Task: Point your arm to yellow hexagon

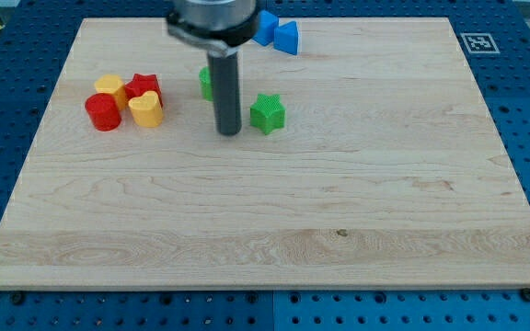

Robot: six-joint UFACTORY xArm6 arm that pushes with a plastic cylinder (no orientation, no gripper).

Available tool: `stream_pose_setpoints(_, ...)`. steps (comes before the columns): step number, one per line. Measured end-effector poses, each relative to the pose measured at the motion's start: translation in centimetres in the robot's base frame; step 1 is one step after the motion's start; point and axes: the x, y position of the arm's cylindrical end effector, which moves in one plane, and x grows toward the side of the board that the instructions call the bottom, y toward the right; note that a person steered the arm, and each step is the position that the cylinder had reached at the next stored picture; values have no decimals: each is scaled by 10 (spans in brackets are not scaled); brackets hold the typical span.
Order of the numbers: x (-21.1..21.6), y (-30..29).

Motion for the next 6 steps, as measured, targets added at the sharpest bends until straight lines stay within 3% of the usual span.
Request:
stream_pose_setpoints(1,44,-41)
stream_pose_setpoints(2,50,-117)
stream_pose_setpoints(3,24,-197)
stream_pose_setpoints(4,6,-241)
stream_pose_setpoints(5,-21,-241)
stream_pose_setpoints(6,-82,-233)
